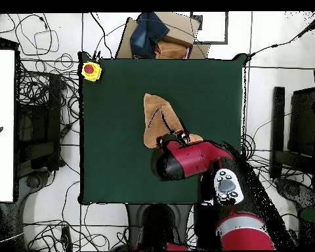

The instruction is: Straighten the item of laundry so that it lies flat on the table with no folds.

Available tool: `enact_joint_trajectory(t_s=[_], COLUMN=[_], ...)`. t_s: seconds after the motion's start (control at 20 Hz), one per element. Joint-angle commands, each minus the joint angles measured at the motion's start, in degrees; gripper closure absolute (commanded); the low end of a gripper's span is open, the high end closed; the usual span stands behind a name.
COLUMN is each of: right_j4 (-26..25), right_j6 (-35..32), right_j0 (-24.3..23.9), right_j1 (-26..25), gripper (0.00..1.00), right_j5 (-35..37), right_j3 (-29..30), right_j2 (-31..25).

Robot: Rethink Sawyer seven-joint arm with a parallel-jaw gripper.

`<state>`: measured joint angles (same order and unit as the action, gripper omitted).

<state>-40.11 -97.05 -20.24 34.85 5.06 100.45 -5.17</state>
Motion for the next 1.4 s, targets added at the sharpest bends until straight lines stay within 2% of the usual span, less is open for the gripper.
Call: enact_joint_trajectory(t_s=[0.05, 0.6, 0.75, 1.05, 1.3, 1.4], right_j4=[-2.8, 1.2, 0.8, -0.8, 0.5, 0.6], right_j6=[-7.5, -7.0, -6.5, -5.0, -6.0, -5.8], right_j0=[6.6, 12.3, 11.4, 7.4, 7.9, 6.6], right_j1=[-4.7, -10.7, -10.3, -8.9, -9.4, -8.4], gripper=[1.0, 1.0, 1.0, 1.0, 1.0, 1.0], right_j5=[-7.3, -12.5, -12.5, -10.0, -10.9, -9.1], right_j3=[-5.8, -10.3, -9.8, -8.5, -9.5, -8.5], right_j2=[9.0, 19.8, 19.3, 14.8, 17.1, 15.4])
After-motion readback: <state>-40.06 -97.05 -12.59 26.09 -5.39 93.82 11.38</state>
